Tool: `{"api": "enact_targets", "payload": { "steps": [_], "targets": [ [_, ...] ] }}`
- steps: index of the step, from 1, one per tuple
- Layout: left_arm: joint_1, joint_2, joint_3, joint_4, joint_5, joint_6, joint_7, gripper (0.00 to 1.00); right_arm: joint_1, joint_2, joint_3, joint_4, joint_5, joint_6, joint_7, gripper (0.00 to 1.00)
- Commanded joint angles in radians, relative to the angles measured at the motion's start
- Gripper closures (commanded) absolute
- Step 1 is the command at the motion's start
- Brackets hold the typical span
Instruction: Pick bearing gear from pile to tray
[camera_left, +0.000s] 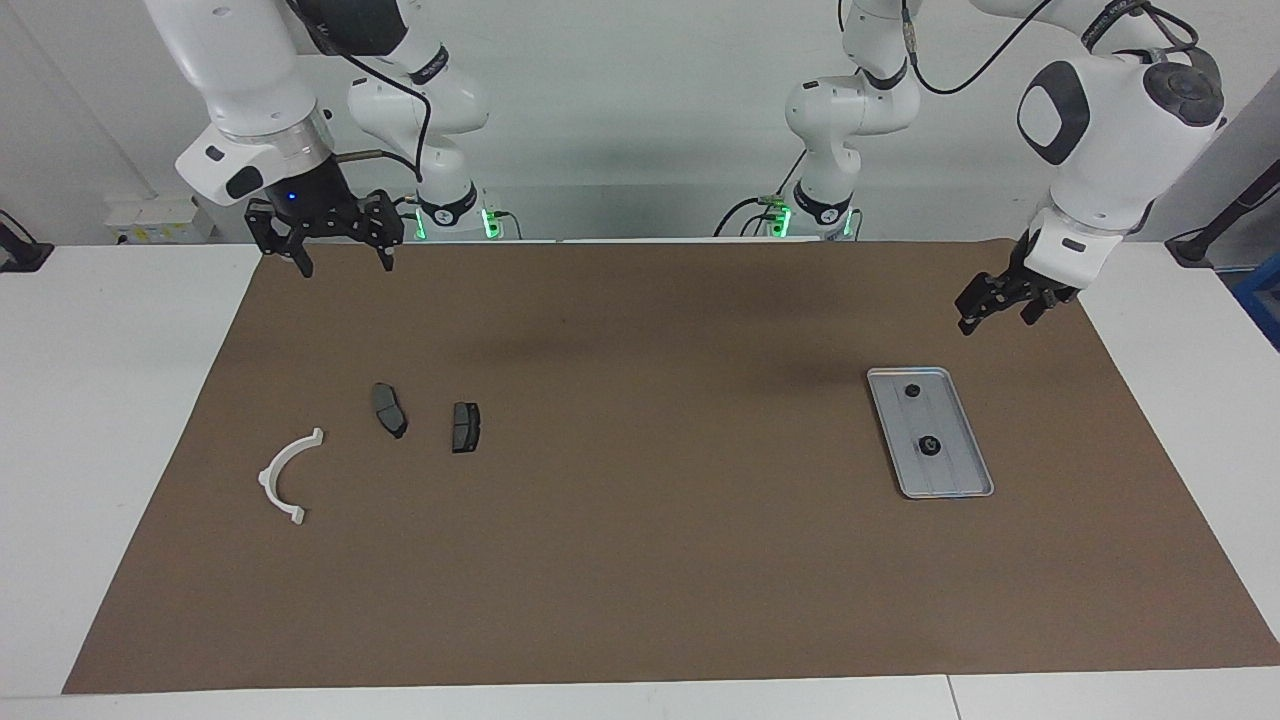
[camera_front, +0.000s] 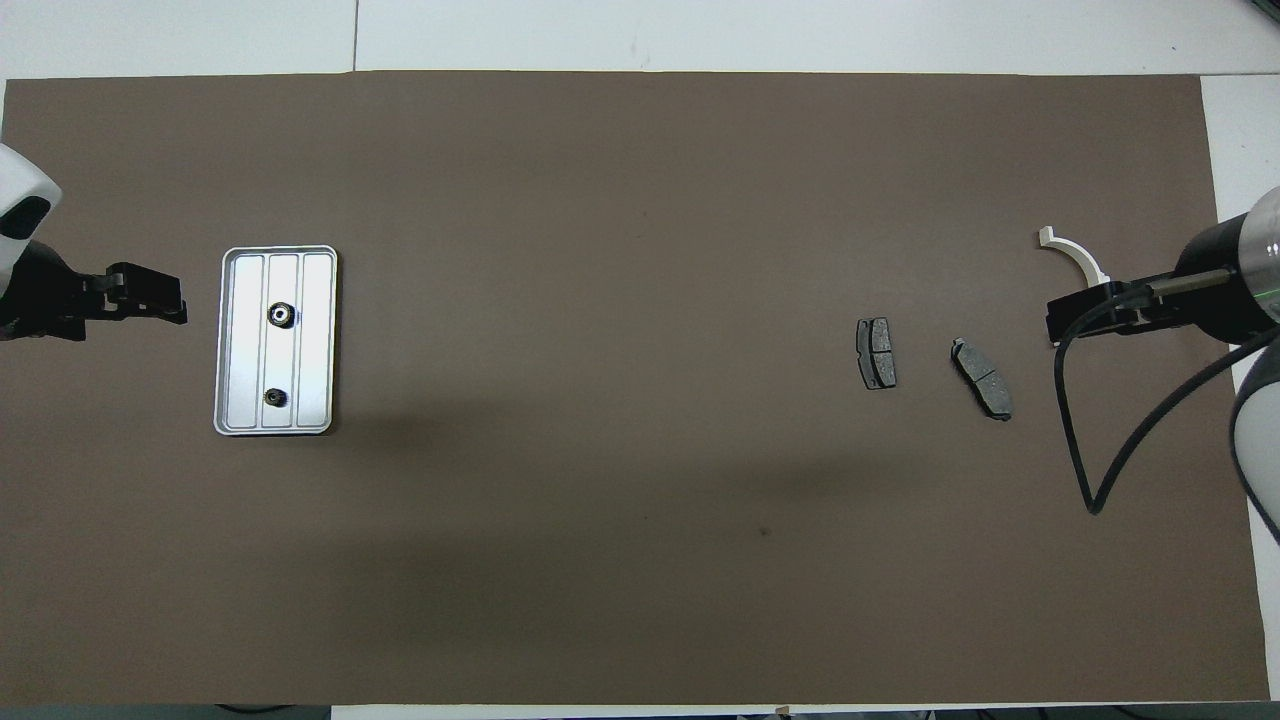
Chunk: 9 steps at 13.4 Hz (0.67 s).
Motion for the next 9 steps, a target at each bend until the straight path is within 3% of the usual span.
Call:
{"api": "enact_targets", "payload": {
  "steps": [1, 9],
  "targets": [
    [0.009, -0.035, 0.001, 0.004, -0.012, -0.061, 0.004, 0.00, -0.014, -0.007, 0.001, -0.015, 0.017, 0.020, 0.011, 0.00],
    [-0.003, -0.069, -0.008, -0.003, -0.012, -0.112, -0.003, 0.00, -0.014, -0.007, 0.001, -0.015, 0.017, 0.019, 0.011, 0.00]
  ]
}}
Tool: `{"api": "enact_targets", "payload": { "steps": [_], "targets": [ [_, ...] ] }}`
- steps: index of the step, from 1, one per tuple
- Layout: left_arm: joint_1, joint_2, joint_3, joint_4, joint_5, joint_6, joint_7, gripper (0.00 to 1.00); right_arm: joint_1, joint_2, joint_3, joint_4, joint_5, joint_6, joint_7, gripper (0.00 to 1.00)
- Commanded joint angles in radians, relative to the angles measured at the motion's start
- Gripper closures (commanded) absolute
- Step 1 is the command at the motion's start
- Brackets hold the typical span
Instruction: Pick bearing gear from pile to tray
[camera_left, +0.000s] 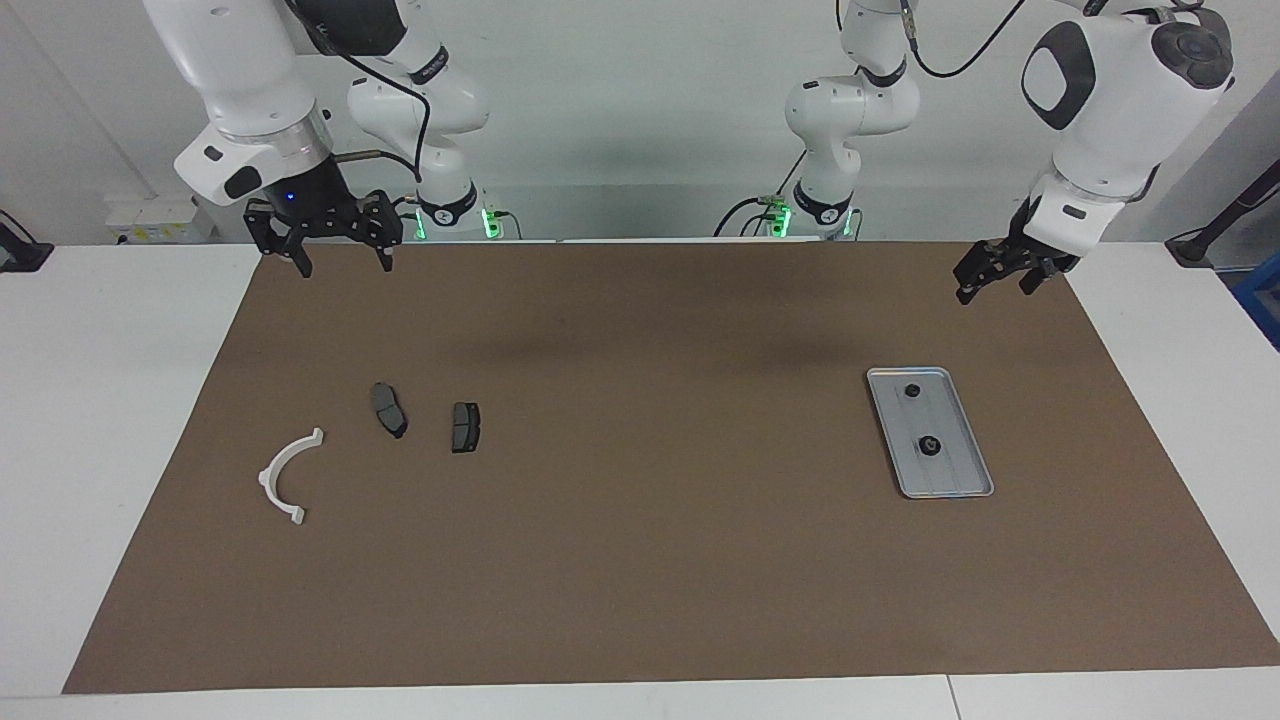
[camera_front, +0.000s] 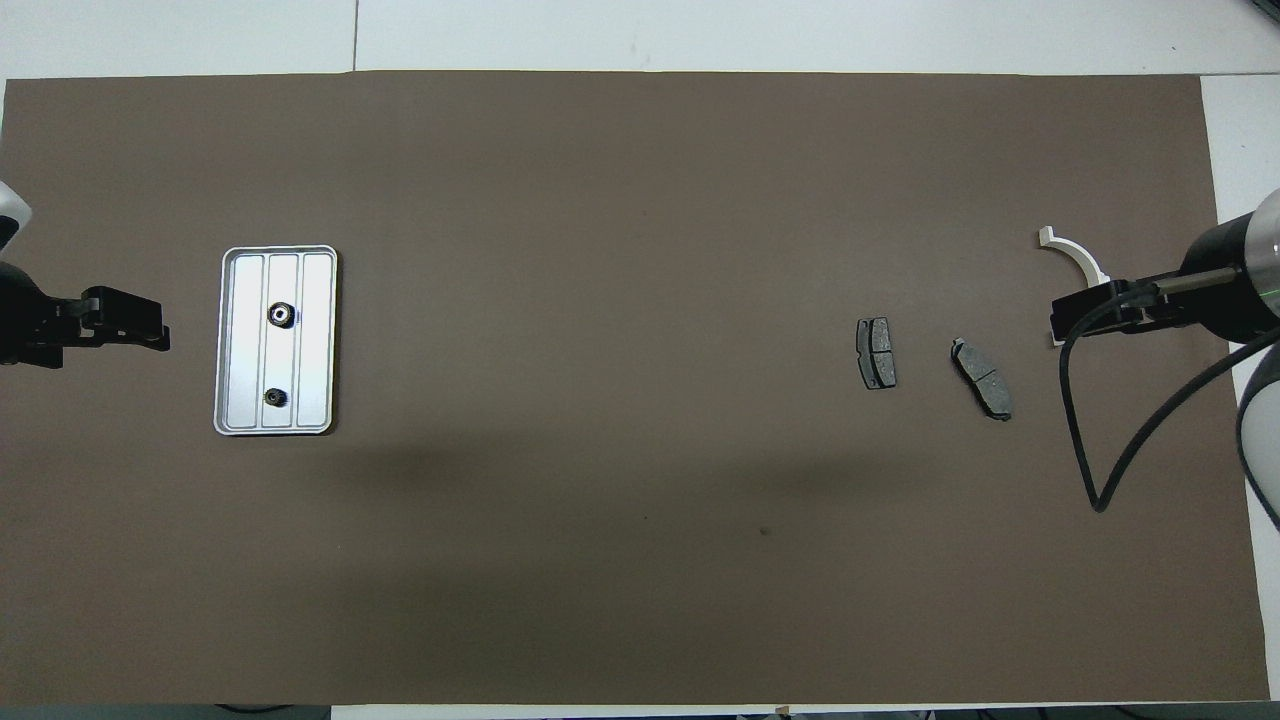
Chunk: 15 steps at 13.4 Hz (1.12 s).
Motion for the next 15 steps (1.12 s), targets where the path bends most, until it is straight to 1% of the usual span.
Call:
{"api": "enact_targets", "payload": {
  "steps": [1, 3, 6, 8, 15],
  "targets": [
    [-0.004, -0.013, 0.000, -0.004, -0.012, -0.024, -0.003, 0.00, -0.011, -0.007, 0.004, -0.015, 0.017, 0.019, 0.011, 0.00],
    [0.001, -0.021, -0.002, 0.013, -0.012, -0.053, 0.000, 0.00, -0.013, -0.007, 0.001, -0.015, 0.017, 0.017, 0.011, 0.00],
    [0.002, -0.019, -0.002, 0.070, -0.010, -0.108, 0.002, 0.00, -0.011, -0.008, 0.001, -0.015, 0.017, 0.019, 0.011, 0.00],
    [0.005, -0.018, -0.002, 0.102, -0.010, -0.120, 0.006, 0.00, -0.011, -0.008, 0.001, -0.015, 0.017, 0.019, 0.011, 0.00],
    [0.005, -0.018, 0.000, 0.104, -0.007, -0.113, 0.009, 0.00, -0.011, -0.008, 0.000, -0.014, 0.017, 0.016, 0.011, 0.00]
  ]
}}
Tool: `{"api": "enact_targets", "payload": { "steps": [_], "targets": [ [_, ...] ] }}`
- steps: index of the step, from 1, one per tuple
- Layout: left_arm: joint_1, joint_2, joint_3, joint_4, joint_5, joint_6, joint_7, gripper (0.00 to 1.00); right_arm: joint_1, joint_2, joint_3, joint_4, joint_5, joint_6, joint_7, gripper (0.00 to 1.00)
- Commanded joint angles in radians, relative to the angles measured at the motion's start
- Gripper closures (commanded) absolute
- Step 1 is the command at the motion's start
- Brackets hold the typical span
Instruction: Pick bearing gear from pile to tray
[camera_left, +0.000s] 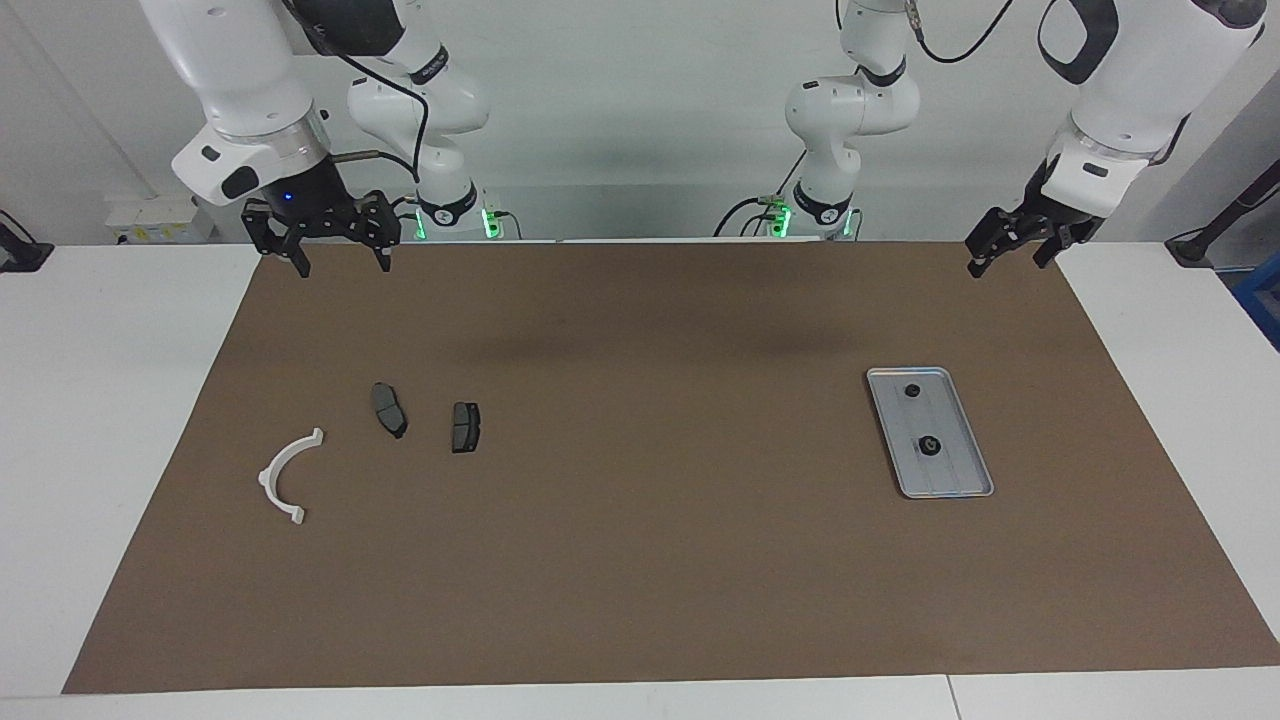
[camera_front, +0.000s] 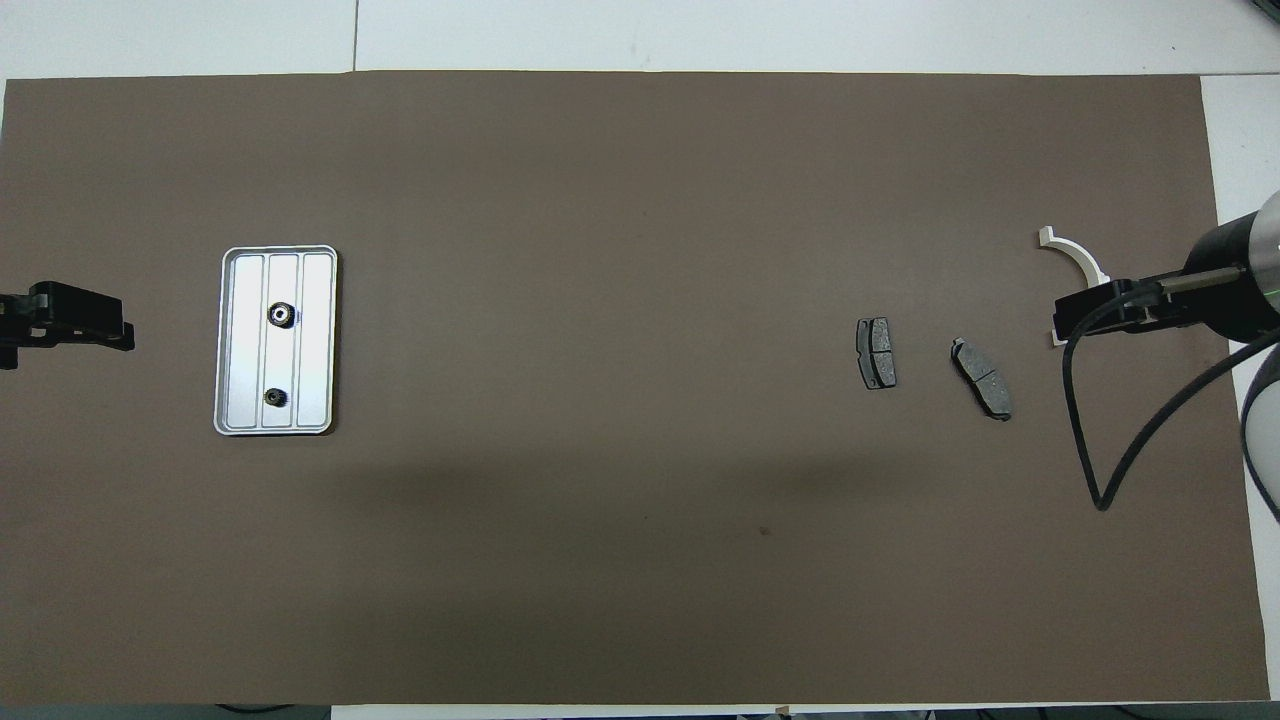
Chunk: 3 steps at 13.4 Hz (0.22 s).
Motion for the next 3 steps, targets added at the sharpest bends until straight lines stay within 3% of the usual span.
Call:
{"api": "enact_targets", "payload": {
  "steps": [1, 3],
  "targets": [
    [0.004, -0.002, 0.001, 0.008, -0.007, -0.014, 0.009, 0.00, -0.011, -0.008, 0.003, -0.014, 0.017, 0.019, 0.011, 0.00],
    [0.004, -0.004, -0.001, 0.003, -0.008, -0.011, 0.009, 0.00, -0.009, -0.010, 0.003, -0.014, 0.017, 0.017, 0.011, 0.00]
  ]
}}
